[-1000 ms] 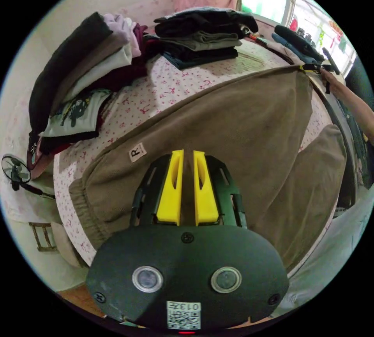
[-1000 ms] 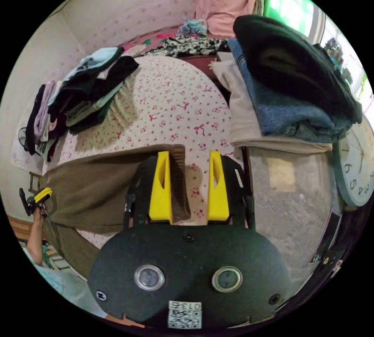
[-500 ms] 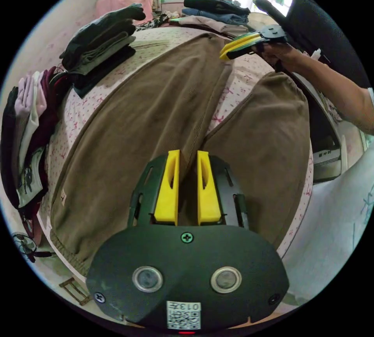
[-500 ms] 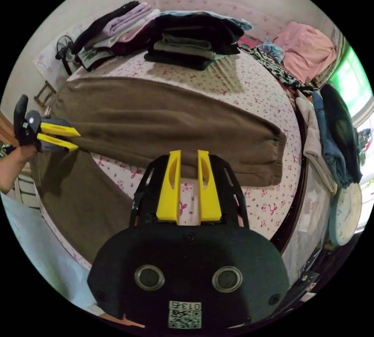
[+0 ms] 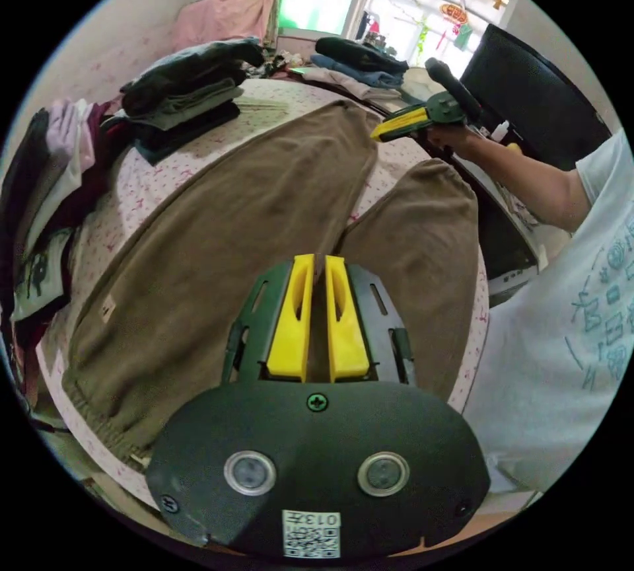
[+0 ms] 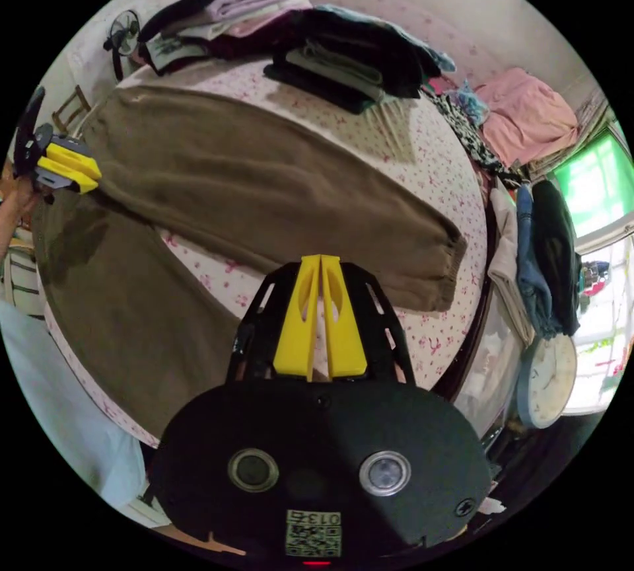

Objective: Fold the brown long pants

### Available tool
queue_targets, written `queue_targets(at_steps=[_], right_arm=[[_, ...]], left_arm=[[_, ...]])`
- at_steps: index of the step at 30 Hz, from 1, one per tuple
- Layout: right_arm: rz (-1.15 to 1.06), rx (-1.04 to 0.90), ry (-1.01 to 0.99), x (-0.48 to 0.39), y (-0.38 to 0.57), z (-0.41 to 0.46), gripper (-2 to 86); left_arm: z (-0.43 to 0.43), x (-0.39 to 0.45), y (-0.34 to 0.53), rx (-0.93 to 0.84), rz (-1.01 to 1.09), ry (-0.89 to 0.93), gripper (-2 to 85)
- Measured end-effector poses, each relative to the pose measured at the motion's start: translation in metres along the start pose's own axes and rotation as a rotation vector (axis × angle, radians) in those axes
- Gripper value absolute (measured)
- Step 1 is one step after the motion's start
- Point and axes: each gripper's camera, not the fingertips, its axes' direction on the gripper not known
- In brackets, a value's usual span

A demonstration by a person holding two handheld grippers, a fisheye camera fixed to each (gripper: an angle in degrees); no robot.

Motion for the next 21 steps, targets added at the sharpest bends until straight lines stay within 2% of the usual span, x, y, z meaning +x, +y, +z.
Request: queue_targets(at_steps=[4, 7, 8, 10, 12, 13, 17, 21], right_arm=[[-0.035, 0.145, -0.097, -0.044, -0.017, -0.003, 0.0], [-0.062, 0.11, -0.154, -0.066, -0.02, 0.011, 0.0], [-0.078, 0.04, -0.172, -0.071, -0.019, 0.021, 0.0], [-0.07, 0.038, -0.166, -0.072, -0.014, 0.023, 0.0], [-0.073, -0.013, -0.165, -0.071, -0.013, 0.021, 0.0], [-0.079, -0.034, -0.146, -0.071, -0.012, 0.019, -0.1], [-0.082, 0.069, -0.208, -0.079, -0.016, 0.002, 0.0], [-0.163, 0.119, -0.275, -0.112, -0.033, -0.002, 0.0]], left_arm=[[-0.017, -0.064, 0.043, -0.032, -0.26, -0.216, 0.8], [-0.023, -0.108, 0.081, -0.063, -0.434, -0.31, 0.3], [-0.023, -0.115, 0.089, -0.071, -0.462, -0.316, 0.3], [-0.024, -0.138, 0.116, -0.082, -0.552, -0.272, 0.3], [-0.037, -0.144, 0.132, -0.007, -0.587, -0.211, 0.7], [-0.051, -0.144, 0.142, 0.042, -0.595, -0.248, 1.2], [-0.091, -0.156, 0.177, 0.153, -0.699, -0.402, 6.2], [-0.095, -0.188, 0.192, 0.087, -0.751, -0.373, 9.8]])
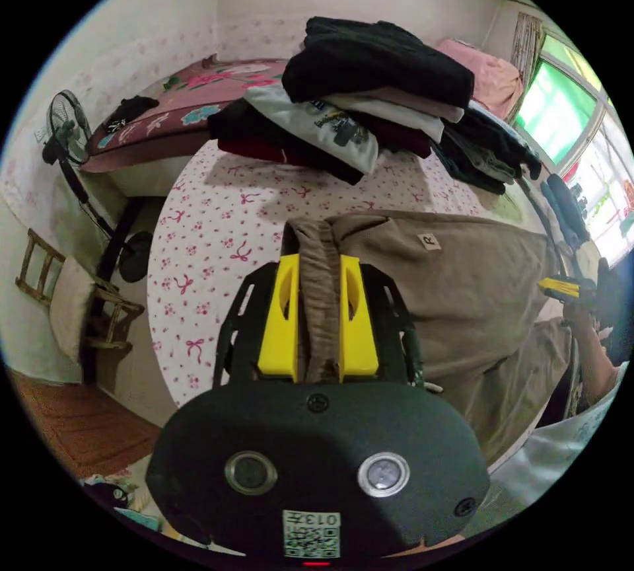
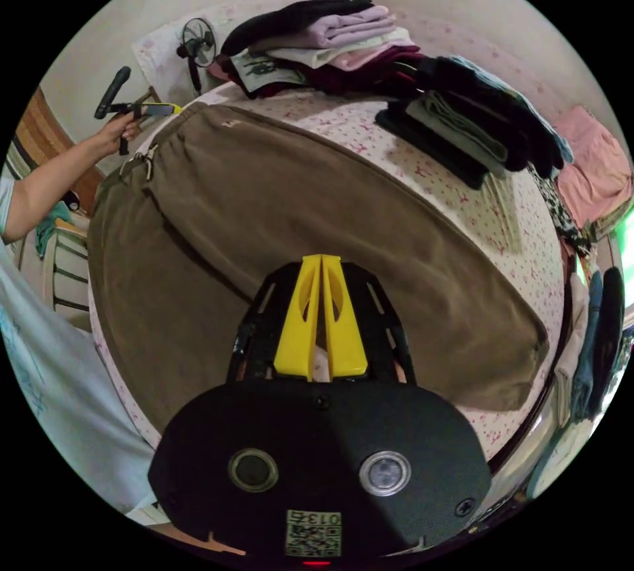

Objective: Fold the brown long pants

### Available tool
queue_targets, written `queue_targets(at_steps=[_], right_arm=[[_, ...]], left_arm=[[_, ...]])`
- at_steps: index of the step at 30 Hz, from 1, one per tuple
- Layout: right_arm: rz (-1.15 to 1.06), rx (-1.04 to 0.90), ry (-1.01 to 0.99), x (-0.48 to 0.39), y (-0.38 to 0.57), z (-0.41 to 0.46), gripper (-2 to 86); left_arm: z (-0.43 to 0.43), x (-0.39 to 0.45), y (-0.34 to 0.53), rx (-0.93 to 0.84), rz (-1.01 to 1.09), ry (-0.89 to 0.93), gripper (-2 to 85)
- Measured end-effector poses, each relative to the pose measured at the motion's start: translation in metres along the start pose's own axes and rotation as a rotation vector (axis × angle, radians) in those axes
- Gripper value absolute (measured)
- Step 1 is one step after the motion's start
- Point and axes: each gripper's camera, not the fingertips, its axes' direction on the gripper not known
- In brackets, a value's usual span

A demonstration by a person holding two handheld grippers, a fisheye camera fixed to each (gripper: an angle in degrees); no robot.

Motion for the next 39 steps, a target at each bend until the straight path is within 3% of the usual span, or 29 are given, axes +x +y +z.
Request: queue_targets(at_steps=[5, 10, 15, 20, 24, 30, 39], right_arm=[[-0.048, -0.098, -0.022, -0.029, -0.009, 0.028, -0.1], [0.009, -0.119, 0.013, -0.021, 0.016, 0.022, -0.1], [0.112, -0.046, 0.085, -0.015, 0.047, -0.007, -0.1], [0.073, -0.017, 0.04, -0.04, 0.071, -0.009, 0.0], [0.079, -0.1, 0.047, -0.05, 0.081, 0.007, 0.1], [0.202, -0.016, 0.188, -0.052, 0.122, -0.036, 0.4], [0.704, -0.041, 0.38, -0.013, 0.29, -0.096, 6.1]], left_arm=[[0.035, -0.002, -0.005, -0.151, 0.047, -0.07, 8.7], [0.035, -0.022, 0.008, -0.119, -0.007, 0.008, 8.4], [-0.005, 0.003, 0.032, 0.067, 0.027, -0.145, 8.6], [-0.033, 0.072, 0.067, 0.13, 0.286, 0.021, 6.3], [-0.007, 0.123, 0.098, 0.004, 0.402, 0.075, 2.6], [-0.007, 0.129, 0.13, -0.065, 0.361, 0.04, 1.7], [-0.057, 0.084, 0.218, -0.141, 0.089, -0.146, 5.6]])
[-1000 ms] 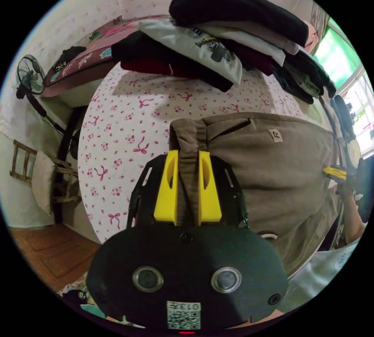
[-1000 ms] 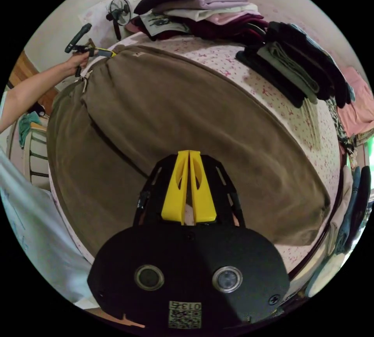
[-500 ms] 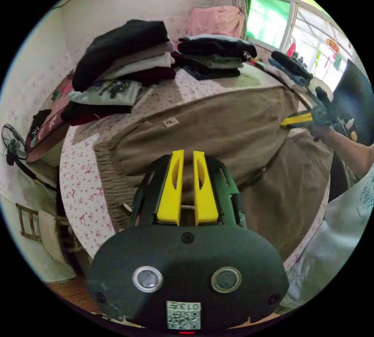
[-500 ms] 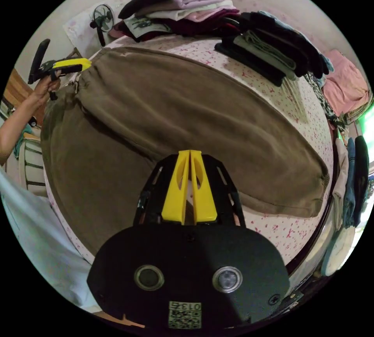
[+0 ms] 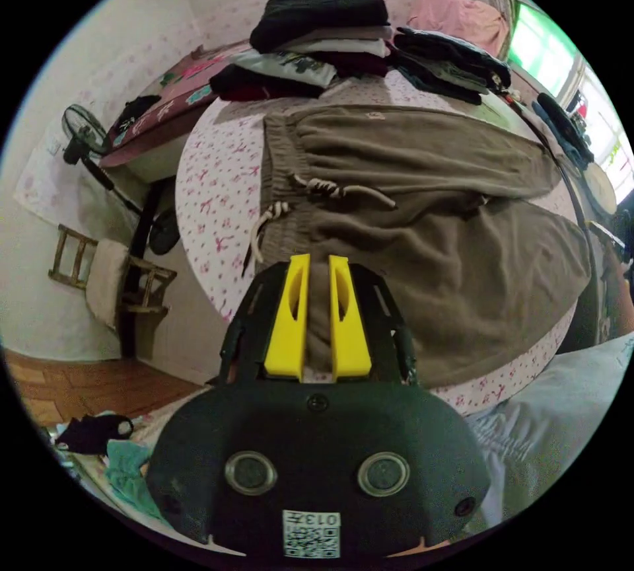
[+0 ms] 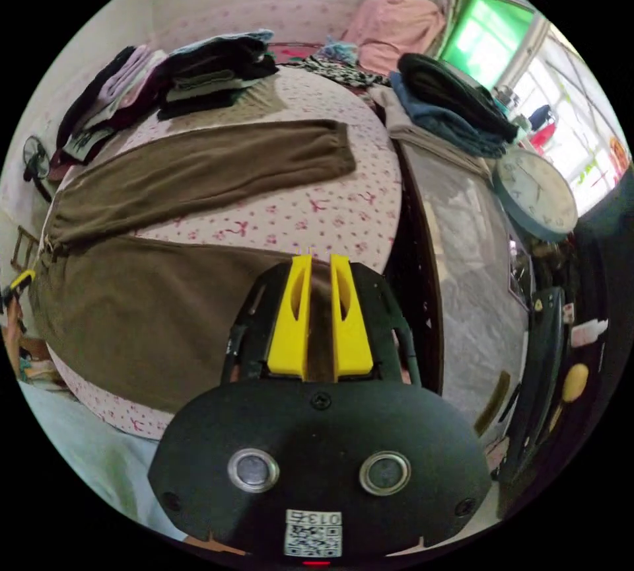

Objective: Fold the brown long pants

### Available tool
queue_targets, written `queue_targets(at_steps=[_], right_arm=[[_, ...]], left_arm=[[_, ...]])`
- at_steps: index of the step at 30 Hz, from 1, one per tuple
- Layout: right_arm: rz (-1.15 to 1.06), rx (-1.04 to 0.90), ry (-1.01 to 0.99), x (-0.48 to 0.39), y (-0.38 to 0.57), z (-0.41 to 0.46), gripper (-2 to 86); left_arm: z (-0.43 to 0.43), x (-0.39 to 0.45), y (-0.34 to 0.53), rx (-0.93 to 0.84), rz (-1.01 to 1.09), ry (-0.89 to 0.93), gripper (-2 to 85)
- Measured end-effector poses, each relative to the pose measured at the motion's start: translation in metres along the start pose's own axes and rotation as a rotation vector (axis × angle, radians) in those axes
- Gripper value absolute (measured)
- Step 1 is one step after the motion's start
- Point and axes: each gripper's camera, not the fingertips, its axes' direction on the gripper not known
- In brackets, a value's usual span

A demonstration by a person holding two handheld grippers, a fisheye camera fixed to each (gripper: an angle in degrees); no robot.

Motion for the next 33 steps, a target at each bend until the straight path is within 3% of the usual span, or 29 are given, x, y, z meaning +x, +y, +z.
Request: queue_targets(at_steps=[3, 8, 18, 23, 25, 30, 33], right_arm=[[0.103, -0.046, -0.076, 0.031, 0.011, 0.007, 8.9], [0.078, -0.165, -0.146, 0.043, 0.02, 0.036, 10.1], [-0.172, -0.213, 0.017, 0.029, 0.035, 0.049, 2.9], [-0.16, -0.084, 0.134, 0.031, 0.047, 0.036, 2.9], [-0.14, -0.174, 0.1, 0.037, 0.053, 0.056, 3.2], [-0.111, -0.12, 0.05, 0.049, 0.061, 0.046, 5.1], [-0.06, 0.01, 0.051, 0.057, 0.072, 0.011, 4.6]], left_arm=[[-0.002, 0.008, 0.019, -0.006, -0.01, 0.008, 6.2], [0.004, 0.054, 0.023, -0.018, 0.122, 0.014, 6.6], [0.033, 0.097, 0.024, -0.094, 0.117, -0.058, 7.1], [0.036, 0.105, 0.024, -0.101, 0.084, -0.068, 7.2], [0.038, 0.11, 0.023, -0.101, 0.093, -0.074, 7.2], [0.034, 0.116, 0.02, -0.116, 0.075, -0.071, 6.6], [0.017, 0.141, 0.021, -0.037, 0.17, -0.005, 5.6]])
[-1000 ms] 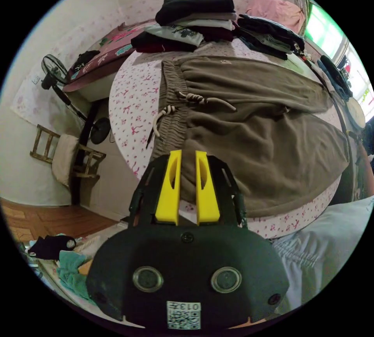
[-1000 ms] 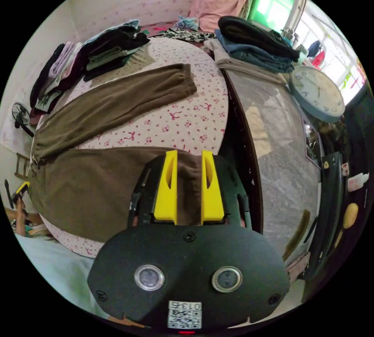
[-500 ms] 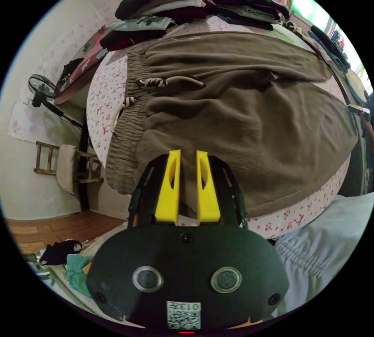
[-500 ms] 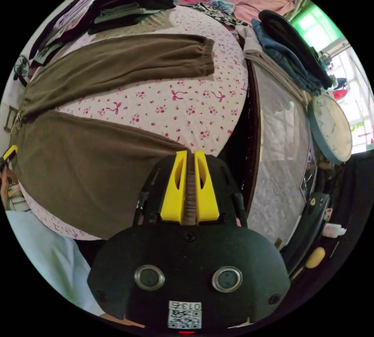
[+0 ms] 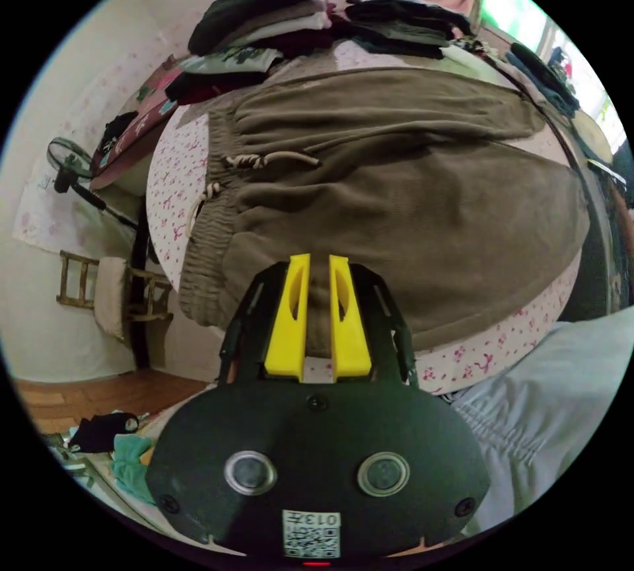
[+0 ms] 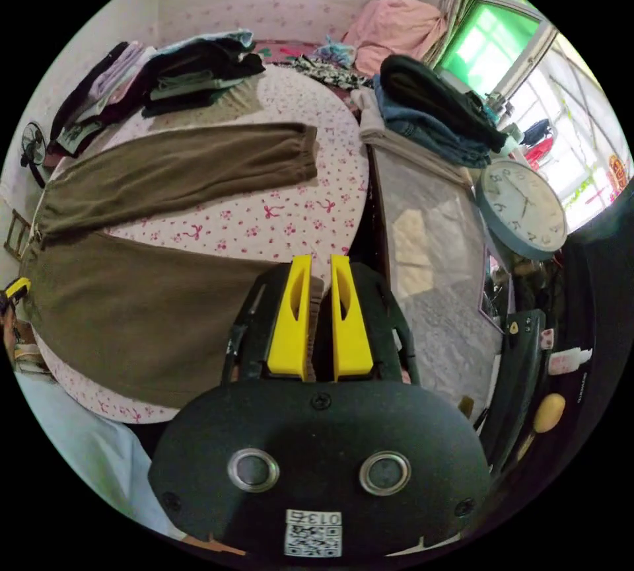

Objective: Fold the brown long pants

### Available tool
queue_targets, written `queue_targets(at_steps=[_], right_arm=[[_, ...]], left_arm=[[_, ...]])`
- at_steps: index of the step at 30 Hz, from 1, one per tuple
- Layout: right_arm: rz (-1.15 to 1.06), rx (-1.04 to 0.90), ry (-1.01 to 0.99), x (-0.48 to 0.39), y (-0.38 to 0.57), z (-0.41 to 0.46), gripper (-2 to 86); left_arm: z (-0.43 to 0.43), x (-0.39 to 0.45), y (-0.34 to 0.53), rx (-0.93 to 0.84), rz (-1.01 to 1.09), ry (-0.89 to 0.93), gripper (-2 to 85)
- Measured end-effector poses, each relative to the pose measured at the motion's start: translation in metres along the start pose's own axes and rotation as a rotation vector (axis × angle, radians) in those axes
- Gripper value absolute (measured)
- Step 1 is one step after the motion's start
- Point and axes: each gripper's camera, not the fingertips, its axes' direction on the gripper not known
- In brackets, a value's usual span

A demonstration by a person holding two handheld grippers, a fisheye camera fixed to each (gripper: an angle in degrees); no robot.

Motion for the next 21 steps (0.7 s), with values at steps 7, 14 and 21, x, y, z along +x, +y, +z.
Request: queue_targets(at_steps=[7, 14, 21], right_arm=[[-0.304, 0.014, -0.407, -0.106, 0.048, -0.022, 1.0], [-0.598, 0.003, -0.543, -0.185, 0.102, -0.034, 4.6], [-0.864, -0.026, -0.425, -0.186, 0.128, -0.028, 7.5]], left_arm=[[-0.001, 0.112, -0.027, 0.057, 0.376, 0.209, 4.1], [-0.014, 0.177, -0.017, 0.077, 0.77, 0.37, 6.1], [0.011, 0.194, -0.019, -0.029, 0.947, 0.291, 5.8]])
